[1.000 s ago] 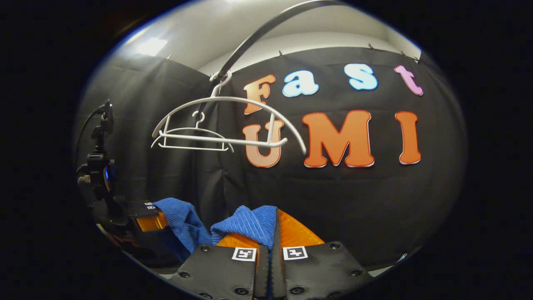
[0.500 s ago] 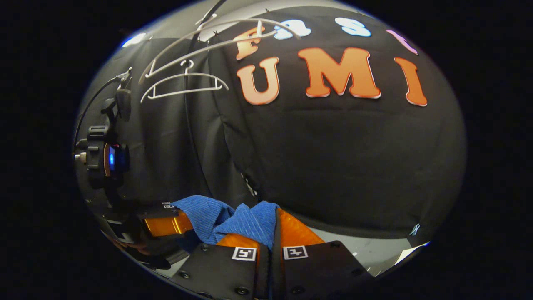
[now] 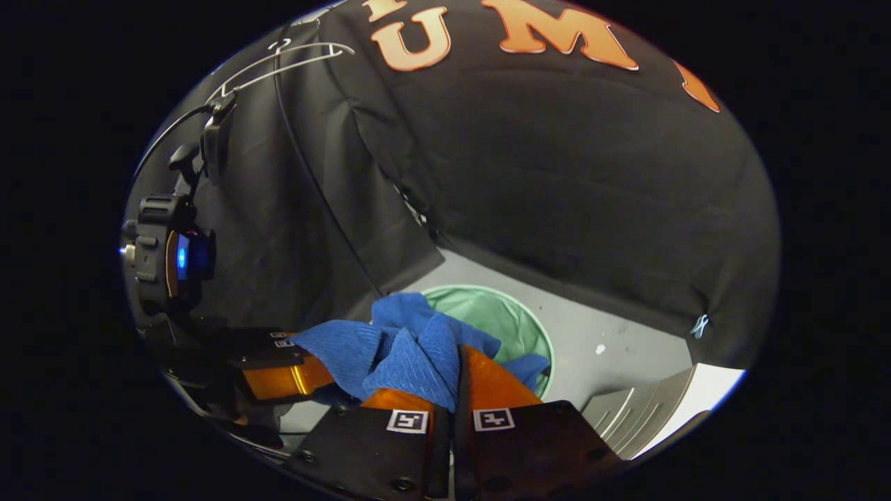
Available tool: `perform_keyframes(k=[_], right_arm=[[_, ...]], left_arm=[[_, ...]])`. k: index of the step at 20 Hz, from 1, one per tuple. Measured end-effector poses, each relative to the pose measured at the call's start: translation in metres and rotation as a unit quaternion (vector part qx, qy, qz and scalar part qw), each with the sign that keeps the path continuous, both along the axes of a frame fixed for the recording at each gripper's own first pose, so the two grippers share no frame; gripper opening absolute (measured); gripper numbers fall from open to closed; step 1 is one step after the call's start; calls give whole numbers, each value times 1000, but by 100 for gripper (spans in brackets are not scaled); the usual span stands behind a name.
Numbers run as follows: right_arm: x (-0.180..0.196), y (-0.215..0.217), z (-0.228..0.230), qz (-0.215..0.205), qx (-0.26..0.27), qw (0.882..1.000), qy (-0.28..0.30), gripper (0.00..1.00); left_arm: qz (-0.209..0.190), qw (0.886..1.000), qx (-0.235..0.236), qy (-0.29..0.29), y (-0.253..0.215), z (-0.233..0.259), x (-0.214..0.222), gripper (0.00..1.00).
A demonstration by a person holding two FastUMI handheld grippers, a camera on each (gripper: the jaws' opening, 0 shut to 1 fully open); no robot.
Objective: Grasp the clothes on the hanger with both hands and then place them into the laundry hamper below.
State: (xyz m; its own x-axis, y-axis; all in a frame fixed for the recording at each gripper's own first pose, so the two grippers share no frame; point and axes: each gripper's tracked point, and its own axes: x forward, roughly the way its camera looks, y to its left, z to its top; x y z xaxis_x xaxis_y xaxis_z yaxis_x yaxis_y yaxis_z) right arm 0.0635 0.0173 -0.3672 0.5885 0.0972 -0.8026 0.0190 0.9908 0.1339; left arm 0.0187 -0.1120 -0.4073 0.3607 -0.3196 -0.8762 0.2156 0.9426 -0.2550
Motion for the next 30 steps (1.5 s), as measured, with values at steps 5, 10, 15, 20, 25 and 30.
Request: perform_keyframes(k=[5, 10, 15, 20, 25, 30], right_arm=[[-11, 4, -21, 2, 3, 999, 40, 11], [-25, 6, -39, 2, 5, 998, 65, 22], [-35, 4, -45, -4, 6, 997, 79, 66], [-36, -2, -44, -16, 0, 997, 75, 99], [-36, -1, -38, -12, -5, 998, 61, 99], [-33, -1, -13, -18, -10, 999, 29, 99]], left_arm=[[20, 999, 2, 37, 6, -19, -14, 7], [26, 997, 56, 40, 36, -28, -18, 18], [36, 996, 73, 31, 47, -25, -17, 64], [37, 996, 74, 34, 53, -23, -24, 98], [40, 997, 70, 18, 53, -19, -20, 98], [45, 997, 56, -24, 52, 16, -6, 97]])
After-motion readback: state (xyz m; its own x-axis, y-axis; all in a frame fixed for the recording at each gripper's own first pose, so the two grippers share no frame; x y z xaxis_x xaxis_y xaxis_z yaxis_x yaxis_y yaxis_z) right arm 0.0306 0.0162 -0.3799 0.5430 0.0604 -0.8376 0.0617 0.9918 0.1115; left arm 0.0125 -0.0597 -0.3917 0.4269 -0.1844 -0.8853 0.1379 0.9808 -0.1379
